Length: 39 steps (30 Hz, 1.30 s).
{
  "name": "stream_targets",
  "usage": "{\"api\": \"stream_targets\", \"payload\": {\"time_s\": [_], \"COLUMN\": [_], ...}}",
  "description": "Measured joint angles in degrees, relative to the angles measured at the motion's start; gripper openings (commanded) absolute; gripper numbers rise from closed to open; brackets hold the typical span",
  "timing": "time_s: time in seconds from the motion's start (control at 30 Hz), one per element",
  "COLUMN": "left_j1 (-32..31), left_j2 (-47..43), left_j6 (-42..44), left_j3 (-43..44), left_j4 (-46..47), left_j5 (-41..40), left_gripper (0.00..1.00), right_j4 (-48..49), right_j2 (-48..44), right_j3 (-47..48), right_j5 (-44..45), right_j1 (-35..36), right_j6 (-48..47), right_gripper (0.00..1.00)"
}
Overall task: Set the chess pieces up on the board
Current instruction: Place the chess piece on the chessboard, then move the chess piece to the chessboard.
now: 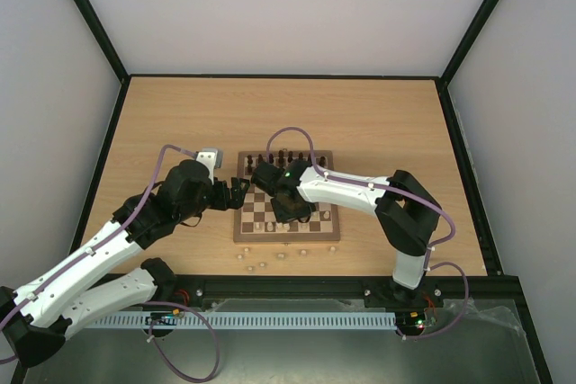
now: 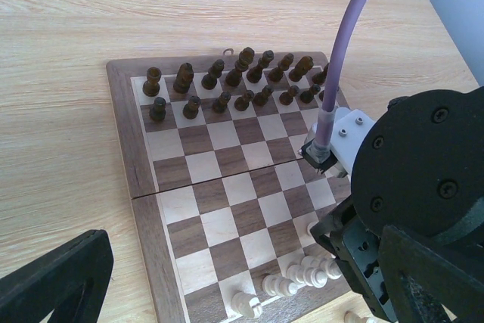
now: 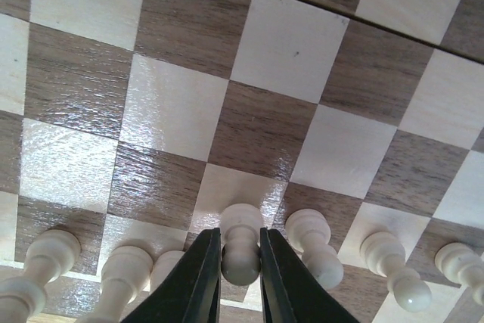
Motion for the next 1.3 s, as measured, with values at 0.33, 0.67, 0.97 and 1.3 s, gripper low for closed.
{"api": "stream_targets", "payload": {"time_s": [0.33,0.67,0.97,1.3], "left_j1": [0.0,0.0,0.0,0.0], "left_j2": [0.0,0.0,0.0,0.0], "left_j6": [0.0,0.0,0.0,0.0], "left_j3": [0.0,0.0,0.0,0.0], "left_j4": [0.0,0.0,0.0,0.0], "left_j5": [0.0,0.0,0.0,0.0], "left_gripper": [0.99,0.99,0.99,0.99], "right_j4": [0.1,0.1,0.0,0.0], "right_j2": [0.0,-0.7,-4.3,-7.0], "right_j3": [0.2,0.3,0.3,0.3], "right_j5": [0.7,2.1,2.7,1.6], "right_j1": [0.0,0.0,0.0,2.1], "right_j6": [-0.2,0.0,0.1,1.0], "right_gripper": [0.22,0.29,0.29,0.3]}}
